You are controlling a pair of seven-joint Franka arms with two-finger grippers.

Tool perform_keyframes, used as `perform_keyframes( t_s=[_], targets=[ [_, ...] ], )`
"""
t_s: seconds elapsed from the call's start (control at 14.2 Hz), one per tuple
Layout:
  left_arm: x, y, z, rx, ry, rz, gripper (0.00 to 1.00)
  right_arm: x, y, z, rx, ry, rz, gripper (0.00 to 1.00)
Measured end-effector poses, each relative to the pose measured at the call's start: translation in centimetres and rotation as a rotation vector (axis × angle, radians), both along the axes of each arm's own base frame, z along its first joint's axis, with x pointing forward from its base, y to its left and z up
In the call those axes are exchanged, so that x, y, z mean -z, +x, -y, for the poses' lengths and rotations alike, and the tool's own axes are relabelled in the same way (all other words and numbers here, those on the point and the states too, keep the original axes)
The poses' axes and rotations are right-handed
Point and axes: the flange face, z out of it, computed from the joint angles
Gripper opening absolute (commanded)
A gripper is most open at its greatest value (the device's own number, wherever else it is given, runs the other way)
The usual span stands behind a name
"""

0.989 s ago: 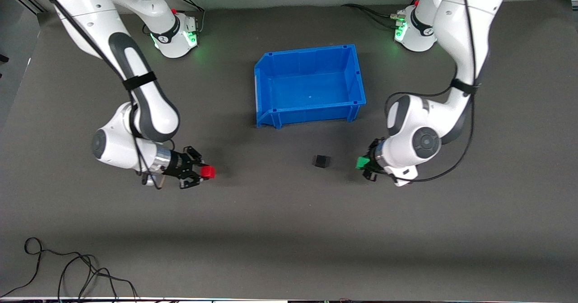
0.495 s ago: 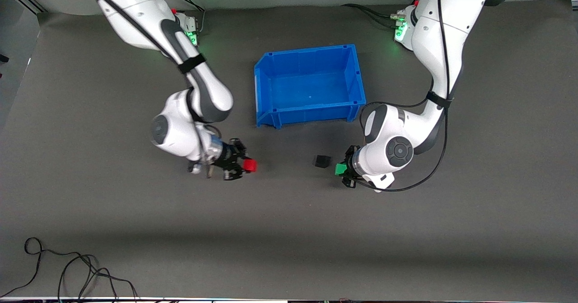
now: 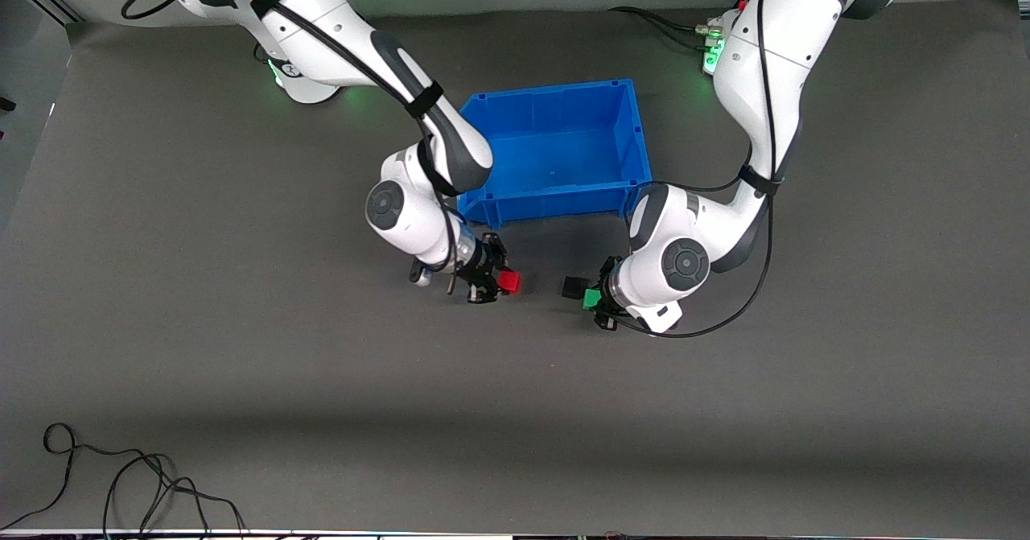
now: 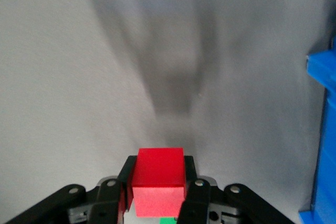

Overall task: Attach green and red cubes to black cube
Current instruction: 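Carry the red cube and green cube toward the black cube, then press the red and green cubes against the black cube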

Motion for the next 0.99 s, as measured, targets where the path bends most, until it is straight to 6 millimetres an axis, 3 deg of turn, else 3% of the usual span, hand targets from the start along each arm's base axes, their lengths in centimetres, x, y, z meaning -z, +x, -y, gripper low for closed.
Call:
perform_keyframes(
  t_s=[0.35, 0.99],
  targets=[
    [0.7, -0.6, 0.6, 0.013, 0.006, -0.011, 0.0, 1.4, -1.4, -3.0, 0.027, 0.002, 0.011, 0.27],
    [0.9, -1.2, 1.2, 0.032, 0.015, -0.012, 0.0, 3.3, 0.8, -6.4, 0.087, -0.022, 0.04, 0.27]
  ],
)
